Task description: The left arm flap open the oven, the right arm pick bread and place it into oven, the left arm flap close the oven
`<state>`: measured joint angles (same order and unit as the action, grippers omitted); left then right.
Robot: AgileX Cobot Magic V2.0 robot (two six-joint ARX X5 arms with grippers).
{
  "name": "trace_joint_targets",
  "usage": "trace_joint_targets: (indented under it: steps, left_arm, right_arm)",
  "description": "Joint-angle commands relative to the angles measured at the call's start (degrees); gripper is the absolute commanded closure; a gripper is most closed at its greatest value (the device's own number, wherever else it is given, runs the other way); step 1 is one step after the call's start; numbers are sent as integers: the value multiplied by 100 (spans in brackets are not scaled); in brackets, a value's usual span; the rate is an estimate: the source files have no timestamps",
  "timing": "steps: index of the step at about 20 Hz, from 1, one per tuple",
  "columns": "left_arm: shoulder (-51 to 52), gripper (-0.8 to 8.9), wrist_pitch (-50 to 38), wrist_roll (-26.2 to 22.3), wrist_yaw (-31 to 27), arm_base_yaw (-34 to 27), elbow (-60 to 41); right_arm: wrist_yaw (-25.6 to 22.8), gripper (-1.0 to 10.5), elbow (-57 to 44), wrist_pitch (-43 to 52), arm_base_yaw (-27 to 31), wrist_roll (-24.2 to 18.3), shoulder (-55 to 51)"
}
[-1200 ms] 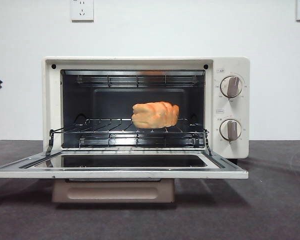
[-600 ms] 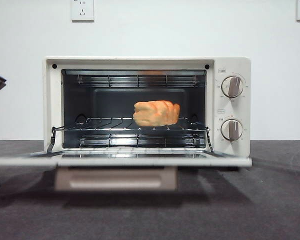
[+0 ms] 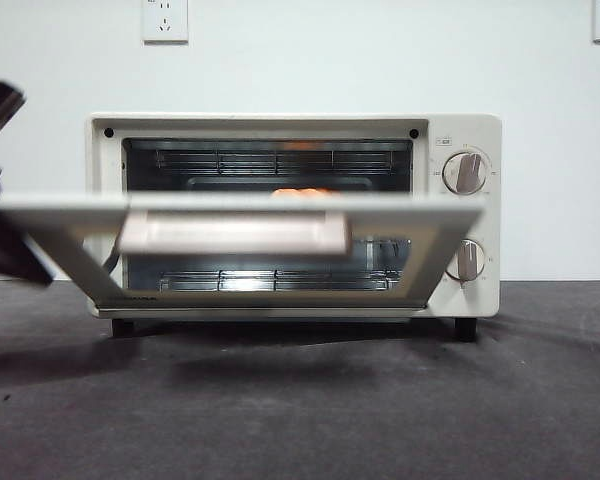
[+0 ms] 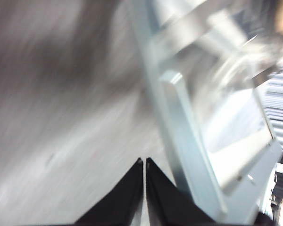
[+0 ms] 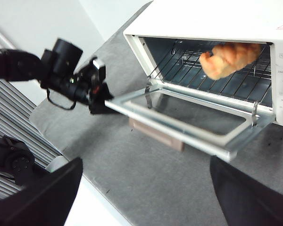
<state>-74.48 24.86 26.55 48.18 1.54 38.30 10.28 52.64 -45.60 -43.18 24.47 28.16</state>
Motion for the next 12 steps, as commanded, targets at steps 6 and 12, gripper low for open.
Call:
trace_joint_targets:
  steps: [6, 12]
  left_arm:
    - [11, 801, -857, 638, 129, -15, 1145]
    - [44, 801, -1209, 776, 304, -39, 1663]
  right_arm:
    - [-24, 528, 72, 61, -50, 79, 15]
    - [-44, 528, 72, 61, -50, 70, 15]
